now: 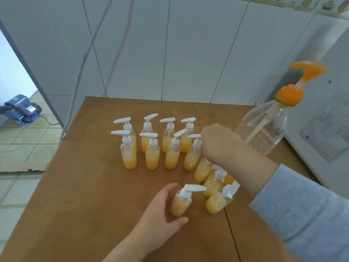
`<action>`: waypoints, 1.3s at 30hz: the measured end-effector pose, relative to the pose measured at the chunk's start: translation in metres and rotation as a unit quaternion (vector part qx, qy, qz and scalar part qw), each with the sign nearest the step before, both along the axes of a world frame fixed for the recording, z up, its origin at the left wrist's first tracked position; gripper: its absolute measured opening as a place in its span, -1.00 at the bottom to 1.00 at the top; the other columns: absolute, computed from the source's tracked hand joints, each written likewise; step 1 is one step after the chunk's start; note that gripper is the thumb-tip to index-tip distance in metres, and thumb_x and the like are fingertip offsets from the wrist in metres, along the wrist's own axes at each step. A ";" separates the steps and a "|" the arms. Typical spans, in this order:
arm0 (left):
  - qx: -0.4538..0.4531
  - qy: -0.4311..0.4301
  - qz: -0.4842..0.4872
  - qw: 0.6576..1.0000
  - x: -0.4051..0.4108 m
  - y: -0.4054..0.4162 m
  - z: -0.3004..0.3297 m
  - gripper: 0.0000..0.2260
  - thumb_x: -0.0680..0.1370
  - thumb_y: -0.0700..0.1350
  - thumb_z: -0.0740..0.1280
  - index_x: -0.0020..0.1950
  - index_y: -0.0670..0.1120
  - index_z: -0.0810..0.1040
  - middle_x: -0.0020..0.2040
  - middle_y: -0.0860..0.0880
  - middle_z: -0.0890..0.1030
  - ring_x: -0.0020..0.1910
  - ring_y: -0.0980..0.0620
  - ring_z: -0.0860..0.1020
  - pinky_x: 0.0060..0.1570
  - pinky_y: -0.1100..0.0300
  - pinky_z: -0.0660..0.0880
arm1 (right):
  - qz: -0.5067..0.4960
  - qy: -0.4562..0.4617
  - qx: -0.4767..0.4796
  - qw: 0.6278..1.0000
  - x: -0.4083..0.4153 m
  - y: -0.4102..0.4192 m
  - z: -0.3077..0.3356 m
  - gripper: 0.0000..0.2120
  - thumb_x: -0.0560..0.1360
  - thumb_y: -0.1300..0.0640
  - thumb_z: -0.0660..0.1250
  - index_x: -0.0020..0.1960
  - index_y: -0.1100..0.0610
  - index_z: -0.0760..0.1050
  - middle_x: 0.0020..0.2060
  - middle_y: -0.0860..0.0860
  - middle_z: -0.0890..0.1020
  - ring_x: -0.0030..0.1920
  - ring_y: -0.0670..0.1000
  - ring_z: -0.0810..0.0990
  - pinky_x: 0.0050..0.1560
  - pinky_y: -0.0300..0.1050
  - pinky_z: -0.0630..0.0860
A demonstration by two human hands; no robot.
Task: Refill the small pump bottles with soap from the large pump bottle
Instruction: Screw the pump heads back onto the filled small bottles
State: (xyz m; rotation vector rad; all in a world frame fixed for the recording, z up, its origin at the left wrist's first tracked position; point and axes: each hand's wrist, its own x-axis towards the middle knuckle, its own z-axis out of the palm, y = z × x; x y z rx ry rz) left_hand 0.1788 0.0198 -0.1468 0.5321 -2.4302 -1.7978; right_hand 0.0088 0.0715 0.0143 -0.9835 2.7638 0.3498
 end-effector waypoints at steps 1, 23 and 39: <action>-0.025 -0.003 0.016 1.000 -0.004 0.003 0.004 -0.43 0.41 -0.04 0.48 0.32 0.21 0.30 0.23 0.37 0.40 0.23 0.50 0.31 0.17 0.60 0.23 | 0.005 0.000 -0.007 1.000 0.002 0.000 -0.001 -0.71 0.47 0.42 0.16 -0.36 0.16 0.28 -0.42 0.03 0.38 -0.46 -0.05 0.34 -0.48 -0.25 0.28; -0.054 0.013 0.298 0.953 0.014 -0.081 0.027 -0.62 0.45 -0.19 0.45 -0.14 0.28 0.37 -0.15 0.24 0.50 -0.11 0.28 0.47 -0.19 0.39 0.34 | 0.179 -0.159 -0.196 0.951 0.050 -0.052 -0.028 -0.72 0.50 0.37 0.22 0.03 0.01 0.47 0.01 0.00 0.54 -0.08 0.00 0.53 -0.11 -0.15 0.51; -0.256 0.295 0.121 0.912 0.014 -0.004 0.007 -0.79 0.46 -0.13 0.31 0.09 -0.04 0.43 0.01 0.11 0.43 0.01 0.14 0.44 0.05 0.32 0.40 | -0.036 -0.091 -0.306 0.947 0.016 0.067 0.039 -0.86 0.44 -0.13 0.36 -0.09 -0.10 0.47 -0.23 -0.17 0.55 -0.20 -0.19 0.51 -0.27 -0.30 0.41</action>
